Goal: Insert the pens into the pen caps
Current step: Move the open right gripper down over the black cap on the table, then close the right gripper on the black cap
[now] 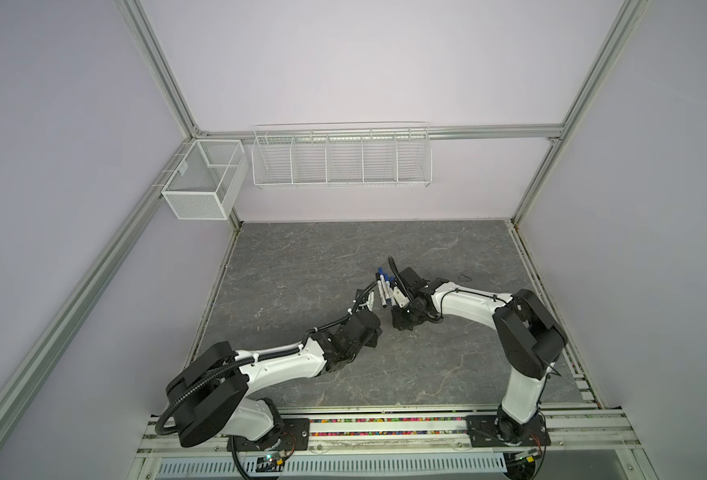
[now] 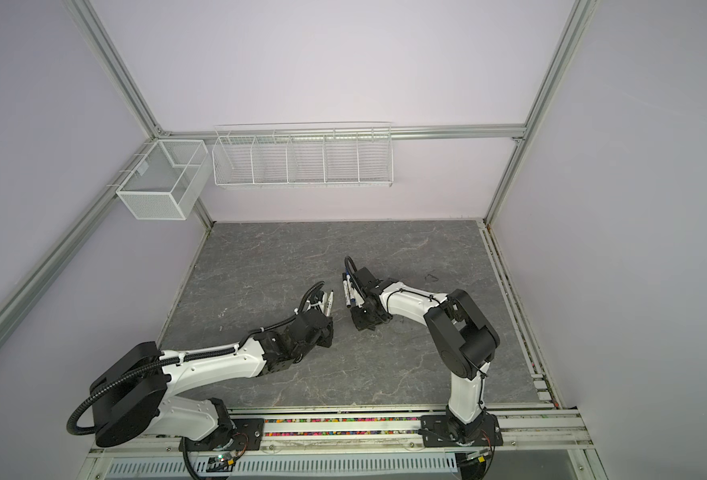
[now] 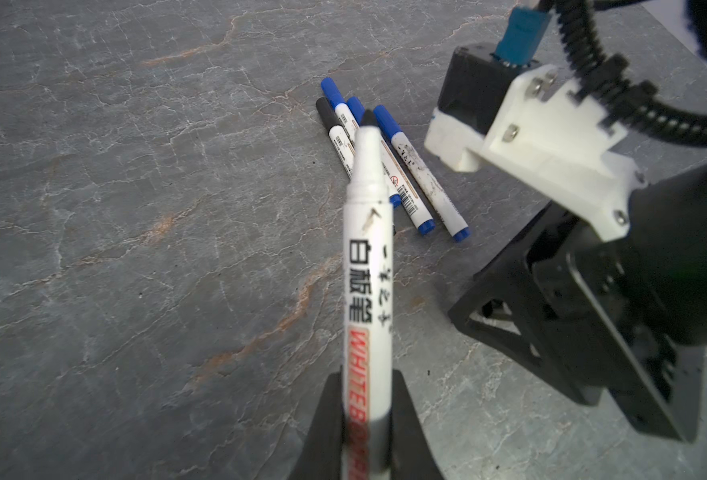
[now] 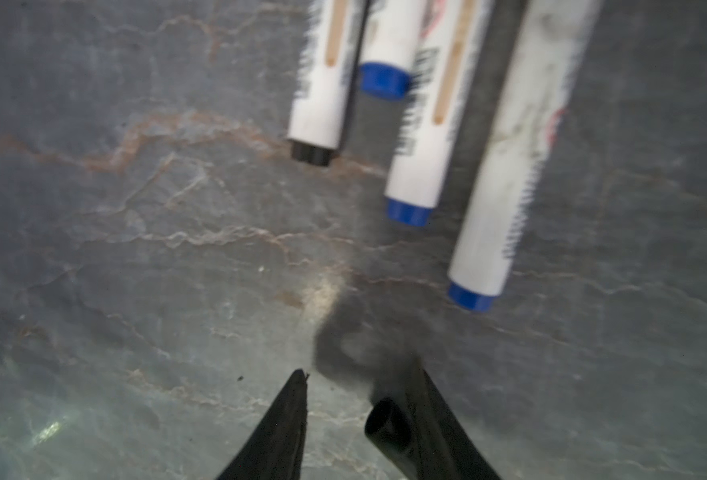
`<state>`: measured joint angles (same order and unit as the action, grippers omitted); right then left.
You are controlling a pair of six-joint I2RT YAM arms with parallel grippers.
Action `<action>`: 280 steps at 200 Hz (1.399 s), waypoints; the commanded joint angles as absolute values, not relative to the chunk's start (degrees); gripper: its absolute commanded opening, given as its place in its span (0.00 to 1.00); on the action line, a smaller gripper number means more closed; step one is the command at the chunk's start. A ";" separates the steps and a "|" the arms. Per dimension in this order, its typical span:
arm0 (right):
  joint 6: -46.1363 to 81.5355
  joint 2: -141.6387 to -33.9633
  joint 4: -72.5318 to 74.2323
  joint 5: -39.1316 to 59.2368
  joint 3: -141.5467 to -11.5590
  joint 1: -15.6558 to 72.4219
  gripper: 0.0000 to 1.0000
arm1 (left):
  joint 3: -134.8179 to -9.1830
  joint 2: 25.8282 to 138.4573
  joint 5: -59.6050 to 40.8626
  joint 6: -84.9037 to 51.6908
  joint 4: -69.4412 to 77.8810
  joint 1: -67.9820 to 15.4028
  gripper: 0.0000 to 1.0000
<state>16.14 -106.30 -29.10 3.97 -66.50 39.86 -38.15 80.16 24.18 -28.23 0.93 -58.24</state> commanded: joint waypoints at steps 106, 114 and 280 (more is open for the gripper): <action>19.71 -88.55 -33.89 -8.40 -50.72 44.90 0.44 | -41.75 83.40 22.49 -27.81 0.36 -58.14 0.00; 21.05 -86.61 -33.79 -10.42 -48.97 44.81 0.45 | -41.83 83.39 22.33 -27.78 0.35 -58.10 0.00; 29.44 -80.49 -38.78 -2.76 -37.08 31.37 0.35 | -39.73 81.00 21.89 -28.15 -0.44 -58.10 0.00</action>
<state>29.23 -77.69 -41.71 -5.45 -37.91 31.33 -39.97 81.84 21.41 -28.18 -0.71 -58.24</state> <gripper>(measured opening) 0.377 0.128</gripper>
